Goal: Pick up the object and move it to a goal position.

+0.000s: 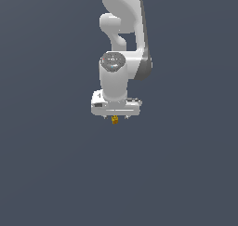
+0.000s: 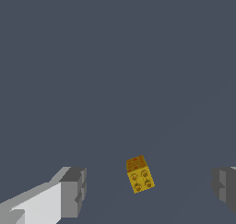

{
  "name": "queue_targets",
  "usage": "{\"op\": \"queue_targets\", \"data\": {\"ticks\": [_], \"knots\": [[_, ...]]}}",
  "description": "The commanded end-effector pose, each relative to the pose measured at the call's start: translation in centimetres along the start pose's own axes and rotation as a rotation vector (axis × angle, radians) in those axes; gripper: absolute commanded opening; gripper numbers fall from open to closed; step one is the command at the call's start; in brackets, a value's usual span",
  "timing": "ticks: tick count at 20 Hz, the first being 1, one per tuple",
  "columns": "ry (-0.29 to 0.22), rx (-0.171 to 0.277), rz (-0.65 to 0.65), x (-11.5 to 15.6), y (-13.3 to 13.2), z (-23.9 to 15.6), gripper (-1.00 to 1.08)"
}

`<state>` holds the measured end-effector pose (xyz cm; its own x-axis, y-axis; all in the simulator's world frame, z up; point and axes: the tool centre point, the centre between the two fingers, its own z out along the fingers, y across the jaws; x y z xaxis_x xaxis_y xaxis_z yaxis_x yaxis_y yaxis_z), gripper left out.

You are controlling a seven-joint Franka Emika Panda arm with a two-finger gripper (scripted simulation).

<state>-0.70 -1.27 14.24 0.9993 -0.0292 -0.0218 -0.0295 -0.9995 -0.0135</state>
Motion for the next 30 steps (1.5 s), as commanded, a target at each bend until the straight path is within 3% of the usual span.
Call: {"op": "queue_targets", "data": {"ticks": [1, 12, 21, 30], "knots": [[0.0, 0.0, 0.0, 0.0, 0.0, 0.0, 1.0], [0.031, -0.014, 0.014, 0.9, 3.2, -1.2, 1.0], [0.028, -0.015, -0.023, -0.1, 2.7, 0.3, 1.0], [0.023, -0.017, -0.144, -3.4, 1.6, 4.7, 1.0]]}}
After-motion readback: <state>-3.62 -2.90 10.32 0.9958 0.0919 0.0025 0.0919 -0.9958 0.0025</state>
